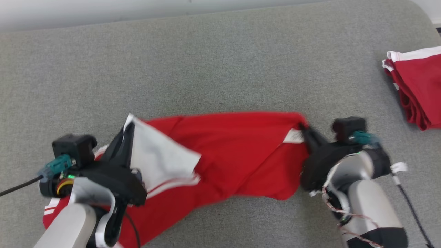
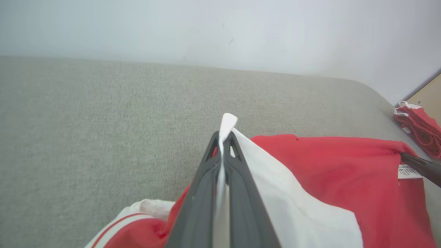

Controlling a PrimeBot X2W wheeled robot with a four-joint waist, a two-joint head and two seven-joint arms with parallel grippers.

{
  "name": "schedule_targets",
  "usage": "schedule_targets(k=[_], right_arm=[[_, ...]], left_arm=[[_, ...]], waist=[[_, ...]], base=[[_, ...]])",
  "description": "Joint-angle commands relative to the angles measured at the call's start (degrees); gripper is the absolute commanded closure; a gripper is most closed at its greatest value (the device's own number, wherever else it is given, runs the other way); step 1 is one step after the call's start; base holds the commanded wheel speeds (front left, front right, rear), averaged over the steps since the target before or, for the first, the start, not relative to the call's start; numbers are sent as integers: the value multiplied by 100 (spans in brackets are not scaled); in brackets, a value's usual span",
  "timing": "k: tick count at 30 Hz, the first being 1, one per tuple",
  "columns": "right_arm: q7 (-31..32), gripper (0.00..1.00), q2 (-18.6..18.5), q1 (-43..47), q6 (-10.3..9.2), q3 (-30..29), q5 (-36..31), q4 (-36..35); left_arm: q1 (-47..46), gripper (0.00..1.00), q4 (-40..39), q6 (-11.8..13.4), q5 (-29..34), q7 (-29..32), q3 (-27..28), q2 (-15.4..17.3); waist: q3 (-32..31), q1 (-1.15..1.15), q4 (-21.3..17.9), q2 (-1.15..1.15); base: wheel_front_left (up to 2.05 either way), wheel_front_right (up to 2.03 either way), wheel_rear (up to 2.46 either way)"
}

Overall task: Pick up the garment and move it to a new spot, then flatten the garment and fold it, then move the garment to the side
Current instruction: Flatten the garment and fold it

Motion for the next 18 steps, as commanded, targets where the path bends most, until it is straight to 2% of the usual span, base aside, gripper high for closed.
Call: schedule_targets(k=[1,6,8,9,11,12,13,18], right_arm=[[-87,100,6,-54,-13,-111,-98,-61],[-389,100,9,-15,-13,-809,-175,-372],[-353,100,10,98,-13,-1007,-183,-449],[-327,100,12,158,-13,-1075,-162,-465],[-243,100,11,283,-13,-1160,-201,-423],[-213,25,11,338,-13,-1181,-160,-389],[-205,0,10,381,-13,-1207,-97,-350],[-255,0,8,600,-13,-1225,17,-251]], left_arm=[[-130,100,-2,-43,113,-112,1,-52],[-526,100,-57,-138,209,-745,59,-372],[-488,100,-47,-189,136,-788,29,-432],[-429,97,-26,-199,93,-752,11,-441],[-258,66,103,-194,55,-641,-63,-394],[-202,52,165,-195,89,-619,-105,-361],[-148,0,219,-191,57,-617,-122,-378],[157,0,486,-166,15,-844,-112,-422]], waist=[[-29,0,-21,0],[-116,0,-108,0],[-144,0,-134,0],[-151,0,-141,0],[-164,0,-142,0],[-169,0,-136,0],[-176,0,-126,0],[-243,0,-46,0]], base=[[0,0,0],[0,0,0],[0,0,0],[0,0,0],[0,0,0],[0,0,0],[0,0,0],[0,0,0]])
